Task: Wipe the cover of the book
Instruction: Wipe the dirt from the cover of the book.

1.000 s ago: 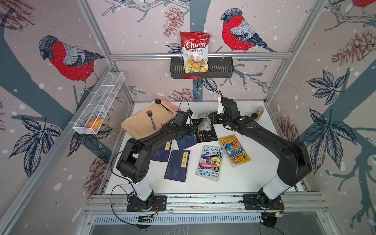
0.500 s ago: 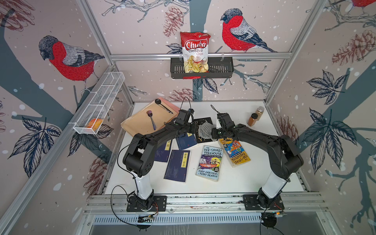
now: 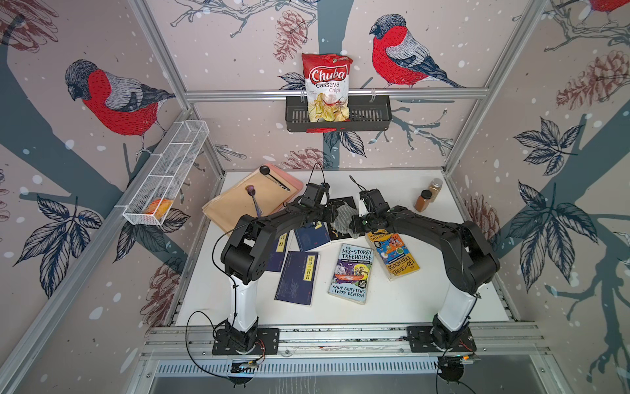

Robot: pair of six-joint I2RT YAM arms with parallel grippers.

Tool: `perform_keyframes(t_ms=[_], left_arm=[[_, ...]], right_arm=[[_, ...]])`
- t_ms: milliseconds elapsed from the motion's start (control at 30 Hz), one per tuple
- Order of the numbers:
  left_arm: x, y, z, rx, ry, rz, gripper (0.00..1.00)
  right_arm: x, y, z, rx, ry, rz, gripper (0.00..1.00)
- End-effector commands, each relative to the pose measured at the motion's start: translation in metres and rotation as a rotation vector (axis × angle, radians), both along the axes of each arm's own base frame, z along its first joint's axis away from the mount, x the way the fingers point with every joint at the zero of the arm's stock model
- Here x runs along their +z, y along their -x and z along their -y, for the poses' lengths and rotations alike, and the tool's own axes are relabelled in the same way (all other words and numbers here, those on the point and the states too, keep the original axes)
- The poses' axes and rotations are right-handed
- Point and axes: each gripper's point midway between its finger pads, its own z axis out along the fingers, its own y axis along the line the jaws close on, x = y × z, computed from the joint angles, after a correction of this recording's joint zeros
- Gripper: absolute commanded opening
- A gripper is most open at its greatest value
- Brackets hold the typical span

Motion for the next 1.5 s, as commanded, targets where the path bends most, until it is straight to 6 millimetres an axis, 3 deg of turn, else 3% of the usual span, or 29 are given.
perform_keyframes(t_ms=[0, 233, 367, 500, 700, 833, 933, 1067, 1200, 1467], left_arm=[[0.004, -0.009, 0.006, -0.003, 0.046, -0.007, 0.48], [0.01, -0.011, 0.032, -0.112, 0.193, -0.042, 0.42], [0.023, 0.003, 0.045, -0.2, 0.295, -0.04, 0.19], [0.037, 0.009, 0.042, -0.215, 0.314, -0.004, 0.02], [0.067, 0.019, 0.033, -0.234, 0.3, 0.094, 0.0], [0.076, 0.028, 0.024, -0.25, 0.257, 0.157, 0.0], [0.068, 0.031, 0.018, -0.247, 0.207, 0.166, 0.0], [0.047, 0.033, 0.023, -0.252, 0.148, 0.146, 0.0], [0.026, 0.034, 0.043, -0.278, 0.075, 0.134, 0.0], [0.0, 0.028, 0.065, -0.277, 0.029, 0.085, 0.0]], right_arm=[[0.001, 0.005, 0.0, 0.025, -0.01, 0.007, 0.11], [-0.003, 0.005, 0.005, 0.023, -0.022, 0.008, 0.11], [-0.001, -0.003, 0.006, 0.011, -0.064, 0.026, 0.11], [0.006, -0.012, 0.005, 0.005, -0.107, 0.046, 0.1], [0.023, -0.026, -0.007, 0.02, -0.204, 0.068, 0.1], [0.032, -0.034, -0.021, 0.041, -0.267, 0.065, 0.1], [0.033, -0.038, -0.028, 0.039, -0.304, 0.059, 0.14], [0.02, -0.039, -0.025, 0.016, -0.307, 0.029, 0.28], [0.013, -0.037, -0.013, -0.013, -0.317, 0.012, 0.42], [0.007, -0.023, 0.02, -0.092, -0.234, 0.027, 0.55]])
